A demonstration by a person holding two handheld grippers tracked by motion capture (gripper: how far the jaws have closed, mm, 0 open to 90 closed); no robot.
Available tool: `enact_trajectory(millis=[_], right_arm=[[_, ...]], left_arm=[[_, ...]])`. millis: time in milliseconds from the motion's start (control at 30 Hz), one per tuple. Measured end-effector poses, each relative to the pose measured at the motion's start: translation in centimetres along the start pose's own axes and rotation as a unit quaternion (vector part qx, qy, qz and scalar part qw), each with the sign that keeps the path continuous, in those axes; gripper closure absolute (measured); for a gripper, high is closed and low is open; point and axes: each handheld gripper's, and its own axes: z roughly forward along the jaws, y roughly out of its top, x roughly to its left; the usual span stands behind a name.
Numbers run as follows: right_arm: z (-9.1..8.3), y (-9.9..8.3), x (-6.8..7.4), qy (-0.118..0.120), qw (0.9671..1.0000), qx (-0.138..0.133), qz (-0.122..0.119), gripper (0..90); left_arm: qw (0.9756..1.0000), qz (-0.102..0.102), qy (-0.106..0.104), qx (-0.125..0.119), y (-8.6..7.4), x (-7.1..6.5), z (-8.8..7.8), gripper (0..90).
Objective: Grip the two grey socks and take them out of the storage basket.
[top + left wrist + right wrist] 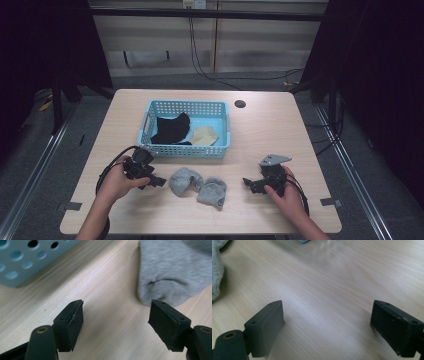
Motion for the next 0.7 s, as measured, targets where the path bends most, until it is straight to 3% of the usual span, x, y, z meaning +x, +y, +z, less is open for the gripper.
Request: enact_trajectory(millis=[67,267,433,533,700], right_arm=[[0.0,0.0,0.0,0.0,1.0,0.0,0.0,11.0],[0.0,0.0,0.0,0.0,1.0,0.0,0.0,11.0],[0.0,0.0,0.0,0.0,1.0,0.0,-0.001,11.0],[0.0,0.0,0.0,0.0,1.0,0.0,-0.001,11.0],[0.0,0.0,0.0,0.0,1.0,0.0,-0.001,11.0]], left_arm=[[1.0,0.004,0.007,0.002,-0.4,0.3,0.4,27.0],[0.9992,0.02,0.02,-0.028,-0.8,0.7,0.7,24.9],[0.9971,0.047,0.034,-0.049,-1.1,0.7,1.1,21.1],[0.9933,0.077,0.053,-0.068,-1.5,0.4,1.6,18.3],[0.9913,0.082,0.055,-0.087,-1.9,0.2,1.9,15.0]])
